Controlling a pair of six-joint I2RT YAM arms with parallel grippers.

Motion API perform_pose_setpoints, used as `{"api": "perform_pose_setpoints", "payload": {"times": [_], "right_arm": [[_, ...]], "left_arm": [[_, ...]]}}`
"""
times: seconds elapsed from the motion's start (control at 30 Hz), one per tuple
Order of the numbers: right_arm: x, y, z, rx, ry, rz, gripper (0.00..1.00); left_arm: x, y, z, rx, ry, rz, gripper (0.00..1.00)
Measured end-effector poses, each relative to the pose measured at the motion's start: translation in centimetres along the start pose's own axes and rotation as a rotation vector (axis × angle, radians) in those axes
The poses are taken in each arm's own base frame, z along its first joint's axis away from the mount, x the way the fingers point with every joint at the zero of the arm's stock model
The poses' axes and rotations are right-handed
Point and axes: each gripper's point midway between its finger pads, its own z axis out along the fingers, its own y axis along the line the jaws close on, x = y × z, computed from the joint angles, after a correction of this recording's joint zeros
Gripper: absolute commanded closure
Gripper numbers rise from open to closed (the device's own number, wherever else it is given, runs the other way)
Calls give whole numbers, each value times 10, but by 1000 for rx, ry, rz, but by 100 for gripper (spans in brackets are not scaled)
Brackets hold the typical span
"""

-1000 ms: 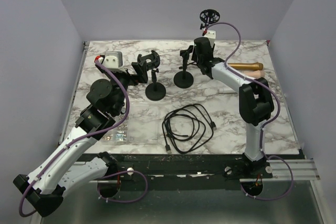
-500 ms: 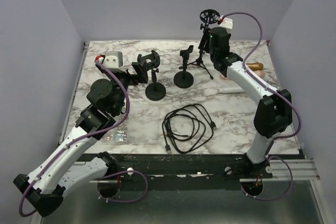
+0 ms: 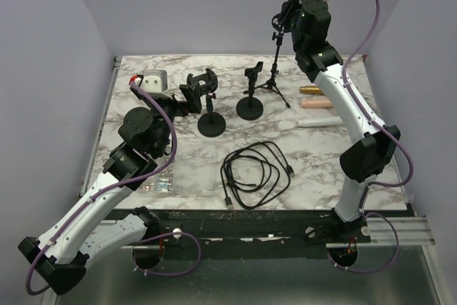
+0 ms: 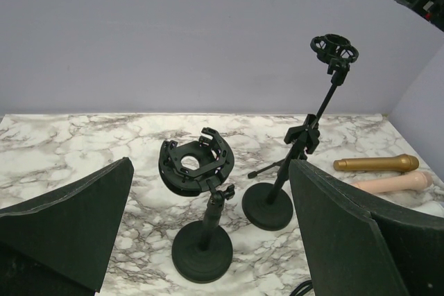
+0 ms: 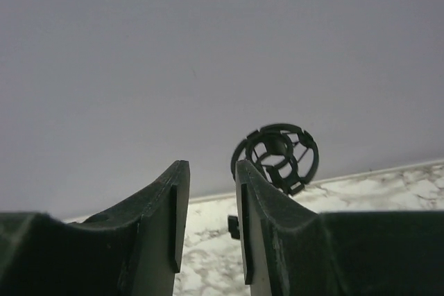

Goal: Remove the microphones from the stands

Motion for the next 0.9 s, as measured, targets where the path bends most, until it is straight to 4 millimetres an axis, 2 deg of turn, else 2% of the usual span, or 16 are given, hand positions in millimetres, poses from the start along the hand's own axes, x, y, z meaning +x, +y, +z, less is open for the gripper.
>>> {"api": "perform_pose_setpoints", "payload": {"times": [0.1,0.2,0.4,0.6,0.67,0.7,0.77,0.9], "right_arm": [[-6,6,14,-13,-22,7,66],[12,11,30,-34,2,-5,69],[84,7,49,-37,135,-61,75],[150,-13,42,-2,263,-103,77],[176,-22,37,13,314,-115,77],[194,-29,32,23,353,-128,77],[205,-33,29,30,370,-125,77],[203,-32,29,29,363,-117,78]], "left_arm": [[0,0,0,0,0,0,1],[0,0,0,0,0,1,1],[0,0,0,0,0,1,1],[-1,0,-1,0,-3,2,1],[-1,0,-1,0,-3,4,2],[-1,0,-1,0,-3,4,1],[-1,0,-1,0,-3,4,2],[-1,0,-1,0,-3,4,1]]}}
